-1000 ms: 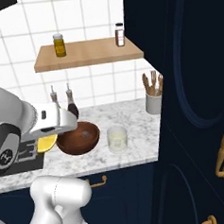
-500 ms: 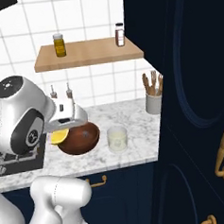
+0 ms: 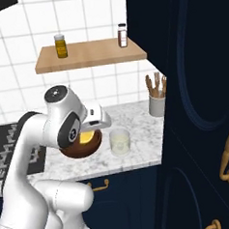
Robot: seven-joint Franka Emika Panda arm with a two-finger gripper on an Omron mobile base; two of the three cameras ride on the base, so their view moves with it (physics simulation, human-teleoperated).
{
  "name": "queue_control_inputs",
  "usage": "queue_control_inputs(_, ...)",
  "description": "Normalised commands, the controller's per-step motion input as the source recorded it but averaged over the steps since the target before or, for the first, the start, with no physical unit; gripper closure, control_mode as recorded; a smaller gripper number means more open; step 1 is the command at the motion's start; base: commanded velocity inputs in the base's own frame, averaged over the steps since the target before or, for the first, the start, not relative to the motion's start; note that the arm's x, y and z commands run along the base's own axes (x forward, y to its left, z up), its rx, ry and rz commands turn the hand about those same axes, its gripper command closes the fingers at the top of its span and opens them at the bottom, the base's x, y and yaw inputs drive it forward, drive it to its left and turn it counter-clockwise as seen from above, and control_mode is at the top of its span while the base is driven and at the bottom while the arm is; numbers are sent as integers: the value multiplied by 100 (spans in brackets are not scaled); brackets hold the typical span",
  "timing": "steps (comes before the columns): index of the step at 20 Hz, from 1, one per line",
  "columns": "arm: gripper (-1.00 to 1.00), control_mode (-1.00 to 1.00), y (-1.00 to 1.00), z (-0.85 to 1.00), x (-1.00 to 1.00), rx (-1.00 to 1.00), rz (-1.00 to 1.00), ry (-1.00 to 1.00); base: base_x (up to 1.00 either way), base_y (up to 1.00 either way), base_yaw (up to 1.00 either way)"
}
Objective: Grab a lemon wedge from the fridge and one ice cube from the ice bowl, and put them in the glass of lemonade.
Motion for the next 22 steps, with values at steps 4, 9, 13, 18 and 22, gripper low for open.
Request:
queue_control_inputs(4,100,-100,-26,-12,76,5,0,28,0,0,0)
queue_control_inputs(9,100,-100,-1,-1,48,1,1,11,0,0,0)
queue_control_inputs(13,100,-100,0,-21,16,0,0,0,0,0,0)
queue_control_inputs(18,100,-100,0,-20,4,0,0,0,0,0,0)
queue_control_inputs(22,100,-100,0,-3,1,0,0,-1,0,0,0)
